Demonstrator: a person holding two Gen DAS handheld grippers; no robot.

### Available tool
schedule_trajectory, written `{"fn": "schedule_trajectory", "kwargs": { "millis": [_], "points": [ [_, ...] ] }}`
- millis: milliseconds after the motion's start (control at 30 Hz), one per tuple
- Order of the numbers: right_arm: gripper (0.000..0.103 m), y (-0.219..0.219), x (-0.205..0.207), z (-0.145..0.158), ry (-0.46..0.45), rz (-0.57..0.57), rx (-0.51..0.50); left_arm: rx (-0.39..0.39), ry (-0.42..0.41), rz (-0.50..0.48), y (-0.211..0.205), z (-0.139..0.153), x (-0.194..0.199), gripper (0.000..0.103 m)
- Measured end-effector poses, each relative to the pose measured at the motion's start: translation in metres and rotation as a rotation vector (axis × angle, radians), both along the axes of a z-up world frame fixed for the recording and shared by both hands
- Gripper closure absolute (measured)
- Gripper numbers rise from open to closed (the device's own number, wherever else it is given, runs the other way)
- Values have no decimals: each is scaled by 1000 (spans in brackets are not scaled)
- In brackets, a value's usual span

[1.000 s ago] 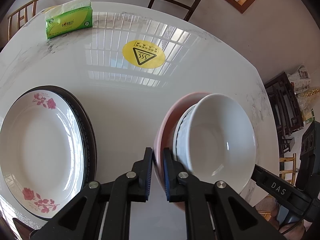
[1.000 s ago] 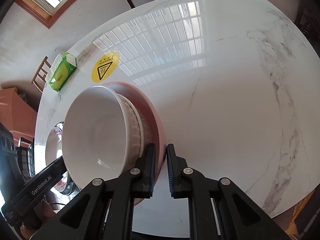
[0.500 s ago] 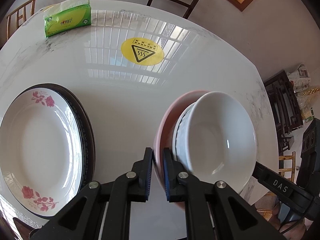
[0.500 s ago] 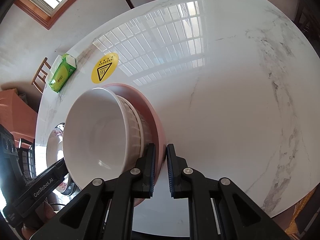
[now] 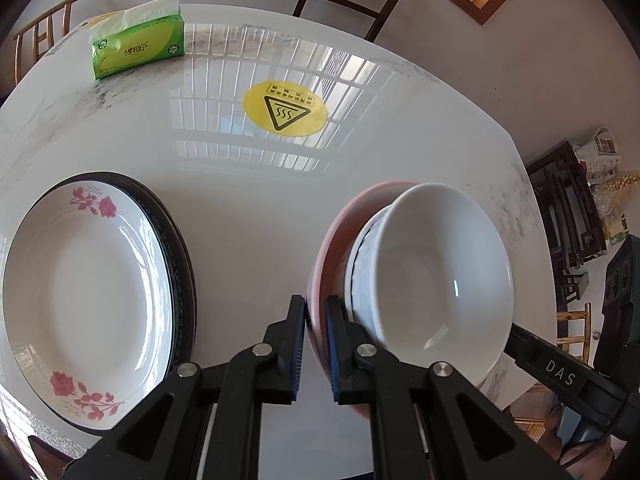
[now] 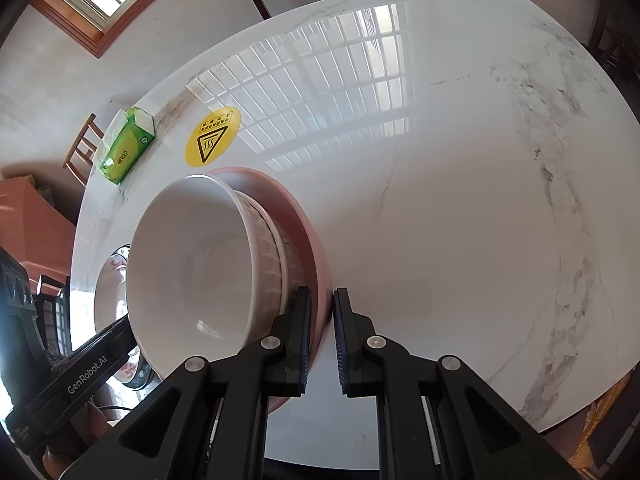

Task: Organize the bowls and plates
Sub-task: 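Lift the pink bowl holding the nested bowls with both tools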

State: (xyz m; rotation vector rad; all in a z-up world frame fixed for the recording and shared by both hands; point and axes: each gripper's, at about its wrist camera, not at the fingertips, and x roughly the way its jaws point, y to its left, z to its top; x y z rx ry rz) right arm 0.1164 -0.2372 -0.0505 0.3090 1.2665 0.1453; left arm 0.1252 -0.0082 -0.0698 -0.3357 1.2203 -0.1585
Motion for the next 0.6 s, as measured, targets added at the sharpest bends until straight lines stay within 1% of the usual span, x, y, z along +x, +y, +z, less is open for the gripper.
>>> {"fn": "schedule_trajectory", "kwargs": {
  "millis": [300,600],
  "points": [
    [91,2,-2,2,2,9,-1,4,-6,2,3,3,-1,95],
    [91,5,-3,11,-10,22,-2,6,-18,19,9,11,-6,95]
  ]
}}
